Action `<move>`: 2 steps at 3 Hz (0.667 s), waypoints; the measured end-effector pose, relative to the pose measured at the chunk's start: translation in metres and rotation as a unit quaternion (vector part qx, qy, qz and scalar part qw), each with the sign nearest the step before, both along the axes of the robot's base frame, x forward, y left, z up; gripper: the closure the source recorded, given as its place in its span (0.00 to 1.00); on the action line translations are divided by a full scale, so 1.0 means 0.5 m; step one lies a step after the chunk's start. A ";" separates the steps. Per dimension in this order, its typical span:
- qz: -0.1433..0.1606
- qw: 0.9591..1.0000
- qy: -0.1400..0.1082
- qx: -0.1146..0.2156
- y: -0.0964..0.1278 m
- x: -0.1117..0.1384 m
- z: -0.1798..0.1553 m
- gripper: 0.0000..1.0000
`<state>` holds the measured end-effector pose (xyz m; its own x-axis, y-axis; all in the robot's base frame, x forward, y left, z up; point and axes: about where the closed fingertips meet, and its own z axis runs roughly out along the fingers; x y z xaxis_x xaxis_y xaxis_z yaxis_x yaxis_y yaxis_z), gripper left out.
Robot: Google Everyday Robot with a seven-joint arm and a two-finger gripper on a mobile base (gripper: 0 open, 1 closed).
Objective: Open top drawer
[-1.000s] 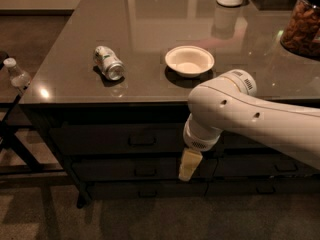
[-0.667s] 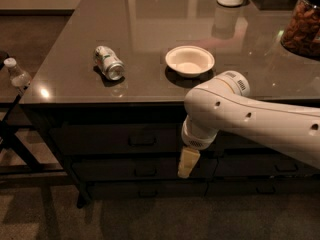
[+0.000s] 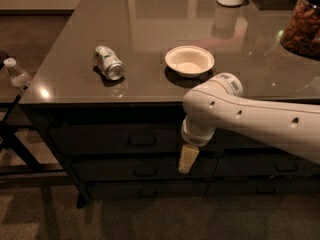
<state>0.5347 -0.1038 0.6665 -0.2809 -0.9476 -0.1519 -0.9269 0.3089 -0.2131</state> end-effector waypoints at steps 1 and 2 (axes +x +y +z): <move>0.000 1.000 -0.002 -0.002 -0.006 0.034 -0.018 0.00; 0.003 1.000 -0.001 -0.001 -0.006 0.062 -0.038 0.00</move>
Offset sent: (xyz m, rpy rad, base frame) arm 0.0492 -0.0031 -0.0303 0.0021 -0.0024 0.0113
